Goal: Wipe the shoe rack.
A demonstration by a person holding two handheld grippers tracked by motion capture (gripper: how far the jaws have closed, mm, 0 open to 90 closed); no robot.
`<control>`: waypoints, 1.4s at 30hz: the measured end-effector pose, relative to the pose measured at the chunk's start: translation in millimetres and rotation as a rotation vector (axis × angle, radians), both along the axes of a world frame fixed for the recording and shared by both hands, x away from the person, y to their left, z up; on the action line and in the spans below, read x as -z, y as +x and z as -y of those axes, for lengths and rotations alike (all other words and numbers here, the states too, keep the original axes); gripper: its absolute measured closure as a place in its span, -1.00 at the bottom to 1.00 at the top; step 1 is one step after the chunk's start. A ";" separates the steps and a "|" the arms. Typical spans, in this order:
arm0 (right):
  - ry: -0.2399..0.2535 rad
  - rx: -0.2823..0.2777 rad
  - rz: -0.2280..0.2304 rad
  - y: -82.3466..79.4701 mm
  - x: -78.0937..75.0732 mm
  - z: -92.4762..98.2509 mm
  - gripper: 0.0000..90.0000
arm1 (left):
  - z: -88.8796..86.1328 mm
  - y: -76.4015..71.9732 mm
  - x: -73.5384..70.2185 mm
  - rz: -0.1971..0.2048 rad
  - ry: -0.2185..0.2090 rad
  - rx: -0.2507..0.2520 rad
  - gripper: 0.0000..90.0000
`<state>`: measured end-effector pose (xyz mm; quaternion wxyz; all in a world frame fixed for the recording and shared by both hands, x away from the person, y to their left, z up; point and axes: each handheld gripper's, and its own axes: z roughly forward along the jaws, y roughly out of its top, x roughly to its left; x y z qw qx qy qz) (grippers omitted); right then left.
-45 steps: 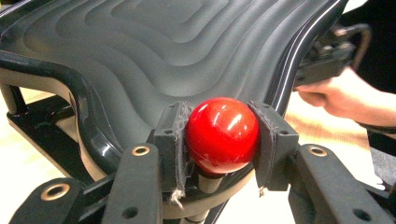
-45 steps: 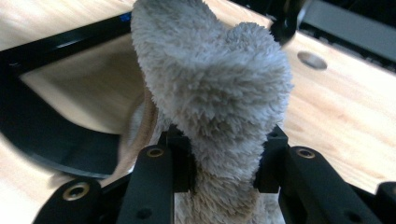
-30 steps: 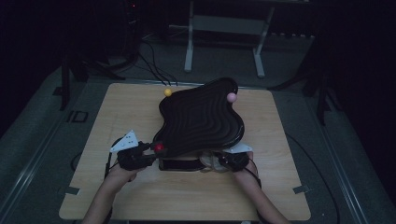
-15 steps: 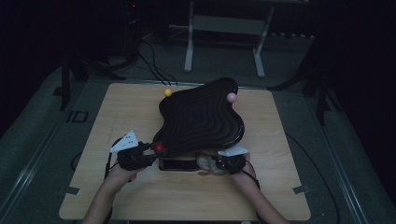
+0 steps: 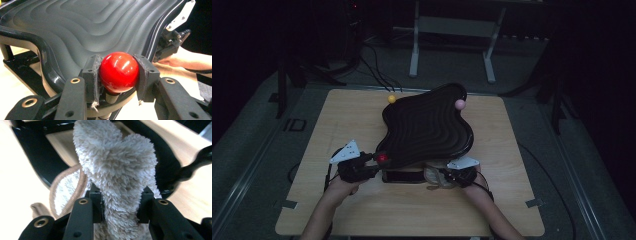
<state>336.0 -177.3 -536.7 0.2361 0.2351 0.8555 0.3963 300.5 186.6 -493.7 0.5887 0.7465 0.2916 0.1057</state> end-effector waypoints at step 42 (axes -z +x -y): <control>0.052 0.025 -0.064 -10.4 3.4 -8.3 0.48 | 0.1 -0.2 0.3 0.001 -0.002 -0.003 0.31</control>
